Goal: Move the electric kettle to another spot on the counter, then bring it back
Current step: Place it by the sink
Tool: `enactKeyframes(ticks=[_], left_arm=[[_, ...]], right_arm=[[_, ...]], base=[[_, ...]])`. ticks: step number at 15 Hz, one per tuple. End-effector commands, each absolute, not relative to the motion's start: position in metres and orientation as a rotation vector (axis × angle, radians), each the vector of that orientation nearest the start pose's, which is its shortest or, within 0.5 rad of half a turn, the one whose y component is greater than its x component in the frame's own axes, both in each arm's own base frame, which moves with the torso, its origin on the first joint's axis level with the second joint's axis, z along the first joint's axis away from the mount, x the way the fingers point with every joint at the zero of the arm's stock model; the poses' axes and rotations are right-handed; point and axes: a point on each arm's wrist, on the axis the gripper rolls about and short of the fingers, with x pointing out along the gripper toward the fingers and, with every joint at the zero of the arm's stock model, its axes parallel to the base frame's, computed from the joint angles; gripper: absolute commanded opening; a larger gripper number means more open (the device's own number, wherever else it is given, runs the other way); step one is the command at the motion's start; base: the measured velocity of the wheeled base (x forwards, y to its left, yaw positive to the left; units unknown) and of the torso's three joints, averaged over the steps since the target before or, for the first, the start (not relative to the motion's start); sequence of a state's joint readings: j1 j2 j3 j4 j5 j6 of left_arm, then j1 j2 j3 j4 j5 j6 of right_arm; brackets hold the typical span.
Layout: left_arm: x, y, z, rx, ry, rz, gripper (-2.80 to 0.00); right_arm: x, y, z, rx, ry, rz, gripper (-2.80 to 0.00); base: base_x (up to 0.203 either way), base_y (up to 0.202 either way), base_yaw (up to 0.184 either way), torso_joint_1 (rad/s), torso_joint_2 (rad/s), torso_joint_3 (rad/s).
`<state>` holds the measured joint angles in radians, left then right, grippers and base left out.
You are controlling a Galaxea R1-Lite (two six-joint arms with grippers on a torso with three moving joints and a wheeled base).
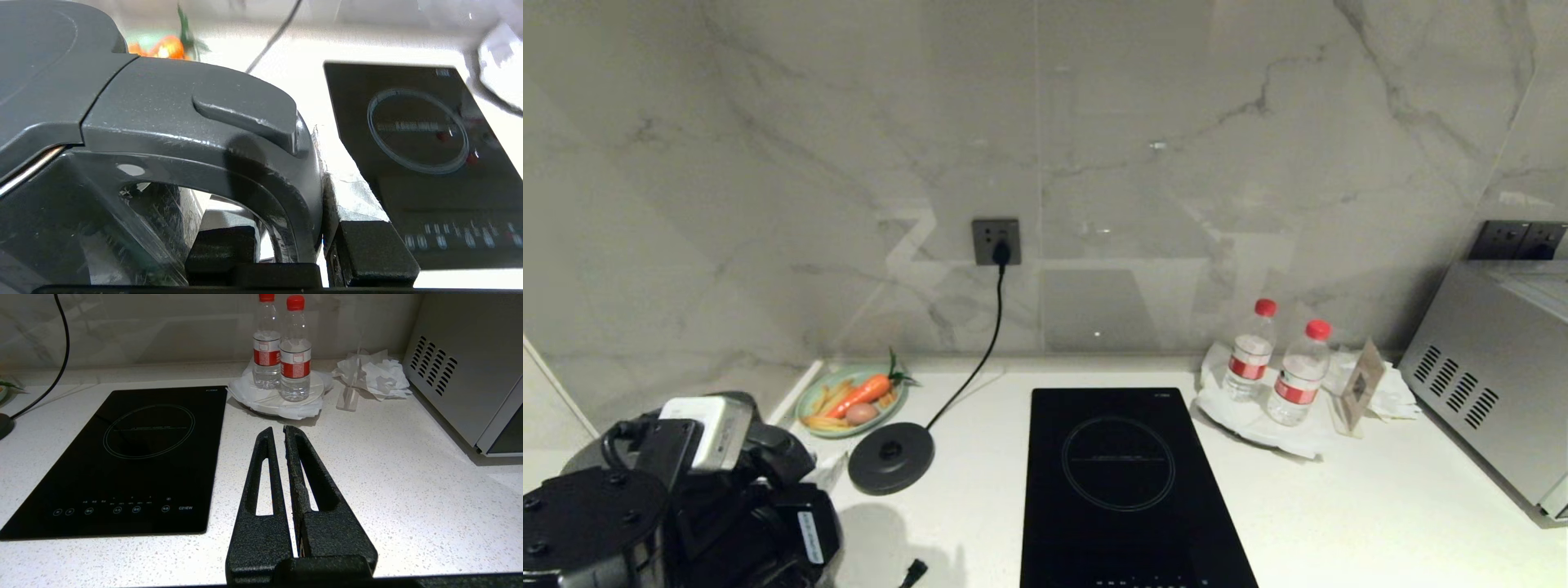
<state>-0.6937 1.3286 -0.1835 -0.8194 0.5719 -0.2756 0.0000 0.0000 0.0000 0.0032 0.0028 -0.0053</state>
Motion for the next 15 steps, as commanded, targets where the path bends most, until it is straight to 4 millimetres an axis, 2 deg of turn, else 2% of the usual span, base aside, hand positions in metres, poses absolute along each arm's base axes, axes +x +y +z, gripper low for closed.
enactKeyframes(ticks=[1, 6, 15], left_arm=[[0.1249, -0.0891, 0.1239, -0.104, 0.298, -0.077, -2.80], [0.1245, -0.0884, 0.1228, -0.117, 0.302, -0.071, -2.80], [0.1264, -0.0900, 0.1262, -0.124, 0.290, -0.073, -2.80]], right_arm=[[-0.0228, 0.0001, 0.0752, -0.006, 0.003, 0.003, -2.80], [-0.0228, 0.0001, 0.0752, -0.006, 0.003, 0.003, -2.80], [-0.0227, 0.0001, 0.0752, -0.006, 0.005, 0.003, -2.80]], base=[[0.000, 0.000, 0.000, 0.000, 0.00, 0.000], [0.002, 0.001, 0.012, -0.002, 0.00, 0.003], [0.000, -0.009, 0.164, 0.002, 0.01, 0.003]])
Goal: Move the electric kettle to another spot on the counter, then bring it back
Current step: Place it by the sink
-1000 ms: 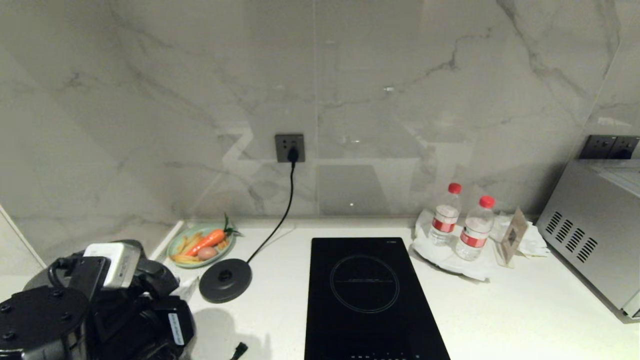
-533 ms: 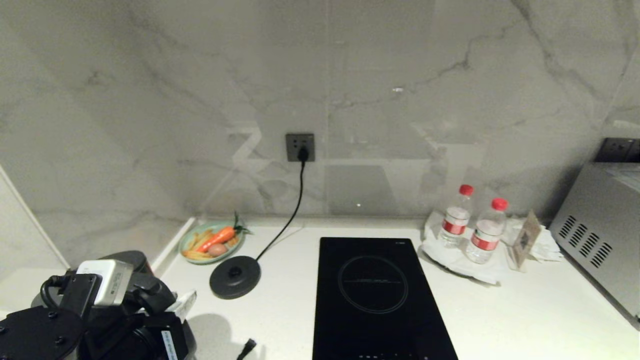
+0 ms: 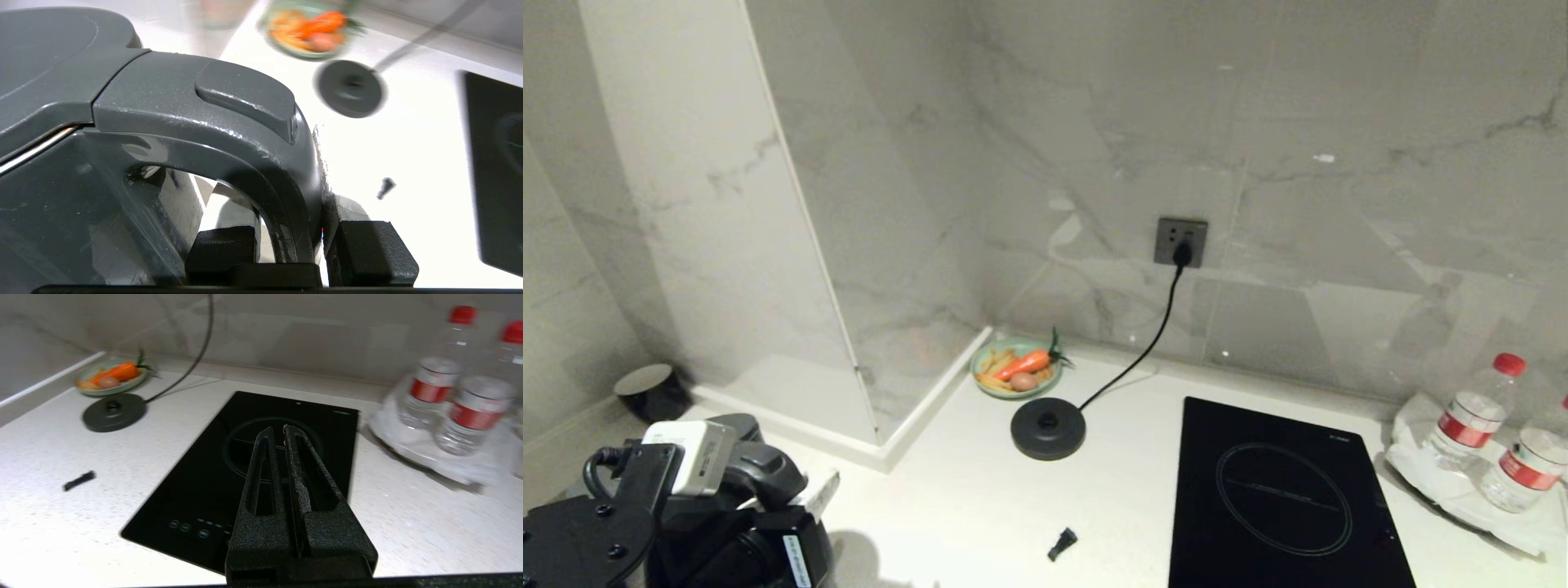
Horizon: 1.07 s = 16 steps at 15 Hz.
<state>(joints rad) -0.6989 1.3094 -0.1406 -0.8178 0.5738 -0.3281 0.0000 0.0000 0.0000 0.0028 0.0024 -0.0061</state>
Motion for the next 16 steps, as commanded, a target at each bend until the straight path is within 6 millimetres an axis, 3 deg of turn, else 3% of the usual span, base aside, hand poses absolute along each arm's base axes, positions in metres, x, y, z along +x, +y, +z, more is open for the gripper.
enactKeyframes(ticks=[1, 4, 6, 8, 11, 13, 16], left_arm=[[0.127, -0.091, 0.128, -0.127, 0.285, -0.074, -2.80], [0.132, -0.094, 0.130, -0.130, 0.281, -0.072, -2.80], [0.147, -0.102, 0.131, -0.126, 0.290, -0.046, -2.80], [0.179, -0.107, 0.130, -0.122, 0.301, 0.031, -2.80], [0.246, -0.111, 0.136, -0.159, 0.265, 0.139, -2.80], [0.281, -0.108, 0.139, -0.199, 0.232, 0.070, -2.80], [0.311, -0.097, 0.129, -0.168, 0.180, -0.050, -2.80]], right_arm=[[-0.023, 0.000, 0.075, -0.006, 0.003, 0.003, -2.80], [-0.023, 0.000, 0.075, -0.006, 0.003, 0.003, -2.80], [-0.023, 0.000, 0.075, -0.006, 0.003, 0.003, -2.80], [-0.023, 0.000, 0.075, -0.006, 0.003, 0.003, -2.80], [-0.023, 0.000, 0.075, -0.006, 0.003, 0.003, -2.80], [-0.023, 0.000, 0.075, -0.006, 0.003, 0.003, -2.80], [-0.023, 0.000, 0.075, -0.006, 0.003, 0.003, -2.80]], base=[[-0.002, -0.003, 0.107, 0.002, 0.00, -0.002], [-0.001, 0.000, 0.020, -0.001, 0.00, 0.002], [0.000, 0.000, 0.000, 0.000, 0.00, 0.000], [0.000, 0.000, 0.000, 0.000, 0.00, 0.000], [0.000, 0.000, 0.000, 0.000, 0.00, 0.000], [0.000, 0.000, 0.000, 0.000, 0.00, 0.000], [0.000, 0.000, 0.000, 0.000, 0.00, 0.000]])
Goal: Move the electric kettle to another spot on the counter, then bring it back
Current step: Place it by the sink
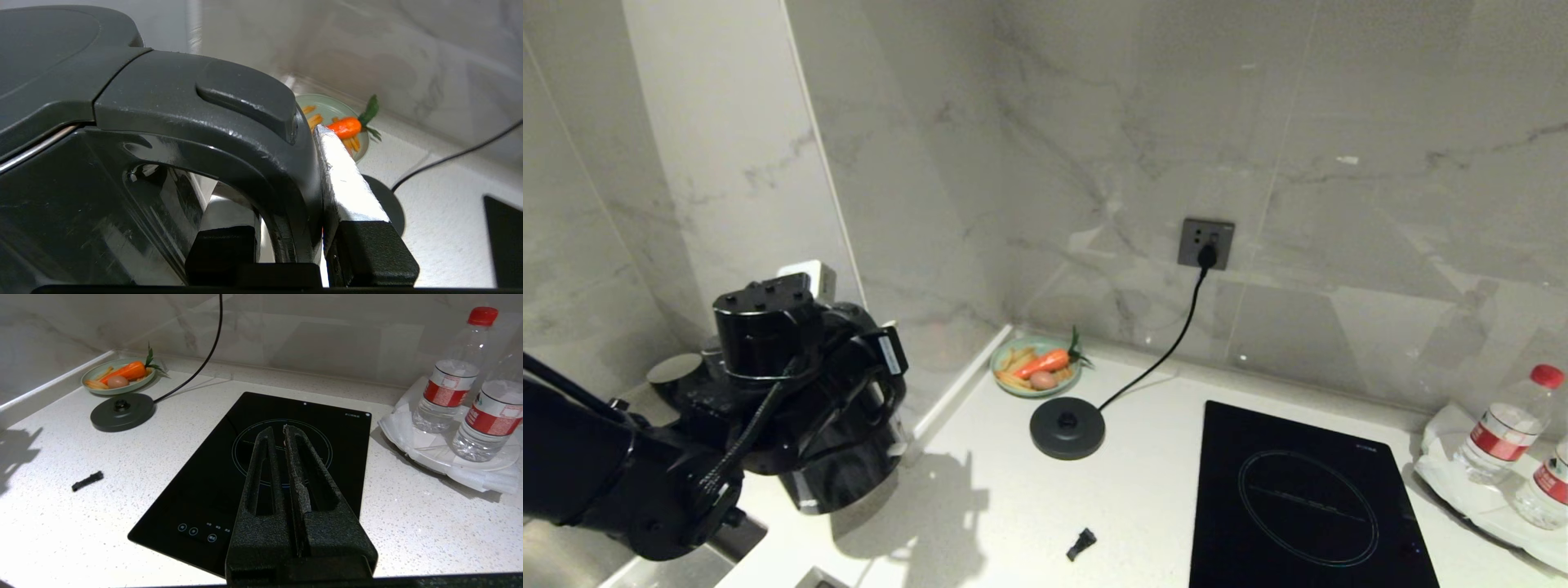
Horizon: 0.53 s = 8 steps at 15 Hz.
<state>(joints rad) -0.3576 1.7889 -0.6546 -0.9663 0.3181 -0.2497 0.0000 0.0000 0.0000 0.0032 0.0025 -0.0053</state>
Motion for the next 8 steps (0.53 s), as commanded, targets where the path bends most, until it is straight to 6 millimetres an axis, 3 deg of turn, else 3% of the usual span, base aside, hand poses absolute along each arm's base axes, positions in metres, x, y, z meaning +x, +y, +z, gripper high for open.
enactKeyframes(ticks=[1, 5, 8], left_arm=[[0.317, -0.093, 0.127, -0.158, 0.151, -0.075, -2.80], [0.320, -0.079, 0.109, -0.109, 0.169, -0.130, -2.80], [0.335, -0.070, 0.093, -0.073, 0.131, -0.125, -2.80]], right_arm=[[-0.023, 0.000, 0.075, -0.006, 0.003, 0.003, -2.80], [-0.023, 0.000, 0.075, -0.006, 0.004, 0.003, -2.80], [-0.023, 0.000, 0.075, -0.006, 0.004, 0.003, -2.80]], base=[[0.000, 0.000, 0.000, 0.000, 0.00, 0.000], [0.000, 0.000, 0.000, 0.000, 0.00, 0.000], [0.000, 0.000, 0.000, 0.001, 0.01, 0.004]])
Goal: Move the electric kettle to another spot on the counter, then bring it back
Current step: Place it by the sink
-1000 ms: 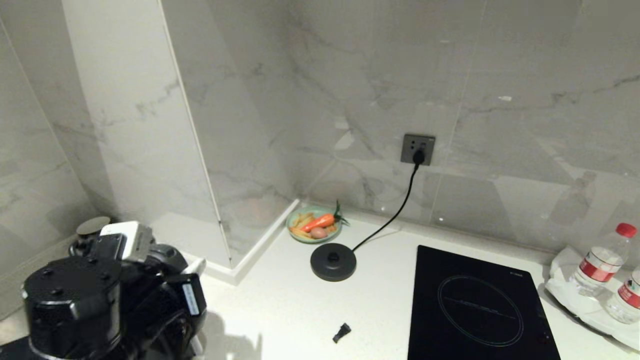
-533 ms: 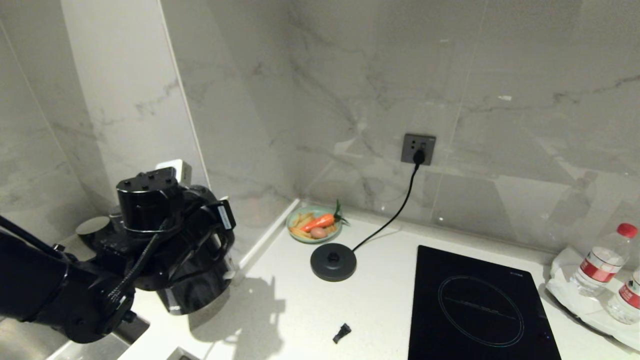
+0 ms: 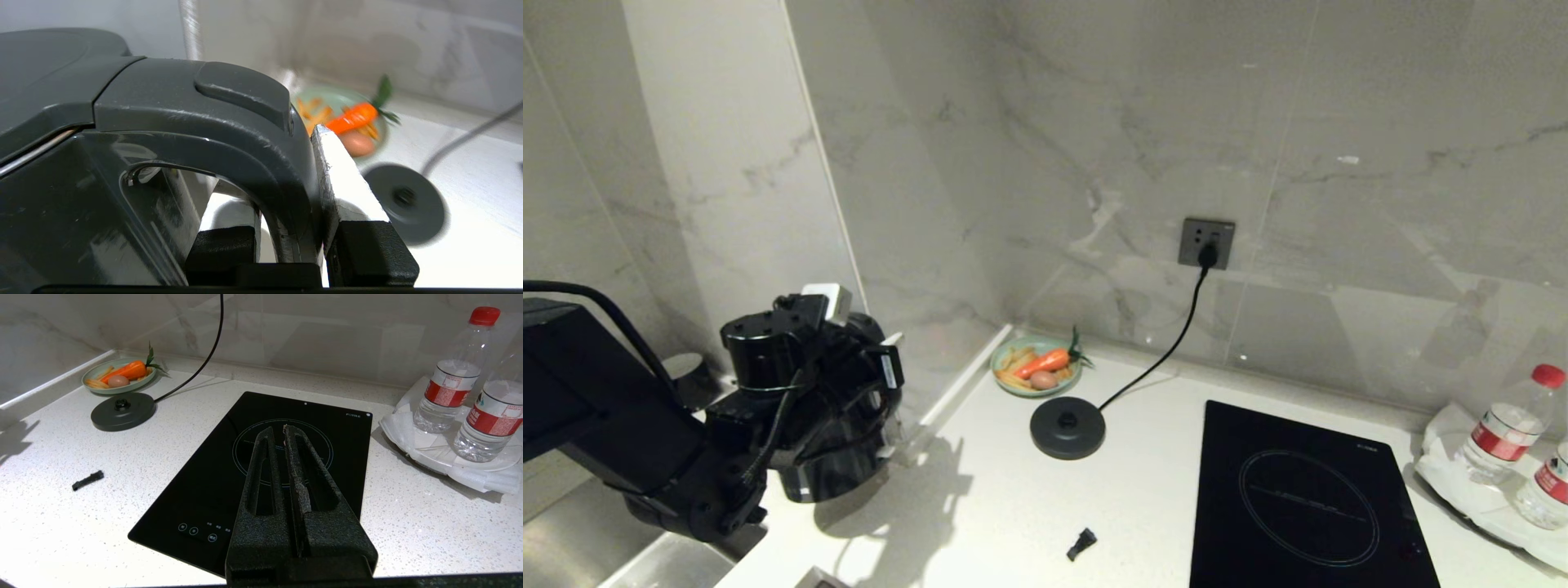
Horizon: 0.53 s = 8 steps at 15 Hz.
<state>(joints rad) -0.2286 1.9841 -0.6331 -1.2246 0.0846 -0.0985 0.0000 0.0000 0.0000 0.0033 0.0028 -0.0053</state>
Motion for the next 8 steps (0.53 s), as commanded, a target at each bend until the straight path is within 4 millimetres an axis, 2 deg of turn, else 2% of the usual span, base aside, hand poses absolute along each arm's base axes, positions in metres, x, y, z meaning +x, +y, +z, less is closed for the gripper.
enactKeyframes(ticks=[1, 4, 8], left_arm=[[0.340, -0.069, 0.086, -0.062, 0.117, -0.127, -2.80], [0.351, -0.064, 0.070, -0.051, 0.105, -0.128, -2.80], [0.358, -0.042, 0.053, -0.059, 0.078, -0.120, -2.80]], right_arm=[[-0.023, 0.000, 0.075, -0.006, 0.003, 0.003, -2.80], [-0.023, 0.000, 0.075, -0.006, 0.003, 0.003, -2.80], [-0.023, 0.000, 0.075, -0.006, 0.003, 0.003, -2.80]], base=[[0.000, 0.000, 0.000, 0.000, 0.00, 0.000], [0.000, 0.000, 0.000, 0.000, 0.00, 0.000], [0.000, 0.000, 0.000, 0.000, 0.00, 0.000]])
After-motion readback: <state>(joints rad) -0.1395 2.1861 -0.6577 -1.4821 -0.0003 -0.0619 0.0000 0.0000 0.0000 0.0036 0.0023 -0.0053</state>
